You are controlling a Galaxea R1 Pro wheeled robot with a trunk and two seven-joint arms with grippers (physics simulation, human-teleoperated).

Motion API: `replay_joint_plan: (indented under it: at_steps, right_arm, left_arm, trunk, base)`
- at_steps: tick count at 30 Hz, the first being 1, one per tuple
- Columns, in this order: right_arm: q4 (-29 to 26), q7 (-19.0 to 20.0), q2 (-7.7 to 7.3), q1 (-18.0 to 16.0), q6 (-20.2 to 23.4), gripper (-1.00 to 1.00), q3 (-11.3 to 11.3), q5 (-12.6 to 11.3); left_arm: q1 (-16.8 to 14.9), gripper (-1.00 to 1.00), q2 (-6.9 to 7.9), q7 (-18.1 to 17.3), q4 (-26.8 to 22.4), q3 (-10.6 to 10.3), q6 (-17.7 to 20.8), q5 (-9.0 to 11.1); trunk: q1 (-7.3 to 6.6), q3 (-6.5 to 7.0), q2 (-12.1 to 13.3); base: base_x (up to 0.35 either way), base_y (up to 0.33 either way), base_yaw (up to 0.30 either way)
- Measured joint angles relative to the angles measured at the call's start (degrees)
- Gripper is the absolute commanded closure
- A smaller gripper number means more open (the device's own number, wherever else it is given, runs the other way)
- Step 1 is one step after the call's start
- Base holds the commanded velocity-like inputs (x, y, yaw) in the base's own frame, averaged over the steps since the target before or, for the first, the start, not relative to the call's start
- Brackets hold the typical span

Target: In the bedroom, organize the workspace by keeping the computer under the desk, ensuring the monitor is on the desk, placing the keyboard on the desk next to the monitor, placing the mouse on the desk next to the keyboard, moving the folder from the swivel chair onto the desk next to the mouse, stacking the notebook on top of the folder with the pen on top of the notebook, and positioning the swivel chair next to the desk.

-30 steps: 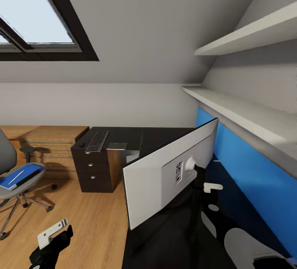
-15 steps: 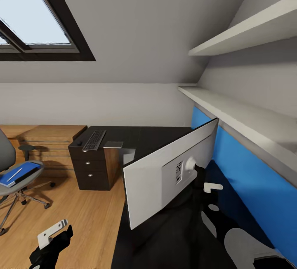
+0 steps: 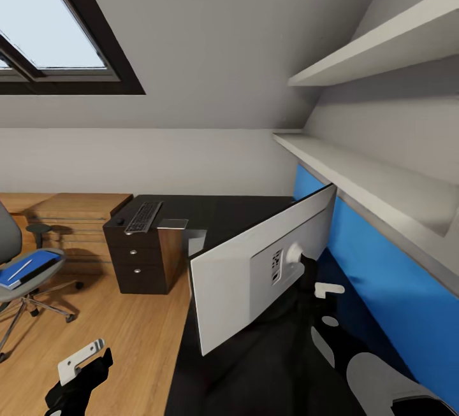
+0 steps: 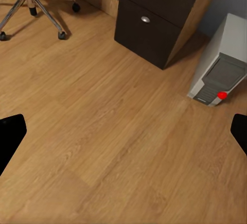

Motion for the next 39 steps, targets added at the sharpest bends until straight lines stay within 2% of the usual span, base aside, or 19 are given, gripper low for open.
replay_joint_plan:
  at_steps: [9, 14, 39]
  right_arm:
    - [-0.04, 0.03, 0.01, 0.02, 0.03, 1.0, -0.06, 0.14]
    - [-0.02, 0.09, 0.0, -0.01, 0.07, 1.0, 0.21, 0.07]
    - [-0.03, 0.03, -0.07, 0.02, 0.01, 1.0, -0.07, 0.11]
  left_arm:
    - [0.0, -1.0, -0.08, 0.0, 0.0, -0.03, 0.0, 0.0]
    - [0.0, -1.0, -0.07, 0.0, 0.02, -0.02, 0.0, 0.0]
    - [0.02, -1.0, -0.09, 0.0, 0.01, -0.04, 0.0, 0.0]
  trunk:
    - [0.0, 0.0, 0.0]
    - [-0.02, 0.0, -0.01]
    - [0.0, 0.0, 0.0]
  base:
    - [0.009, -0.018, 0.0]
    - [0.2, -0.096, 0.0]
    - [0.002, -0.081, 0.0]
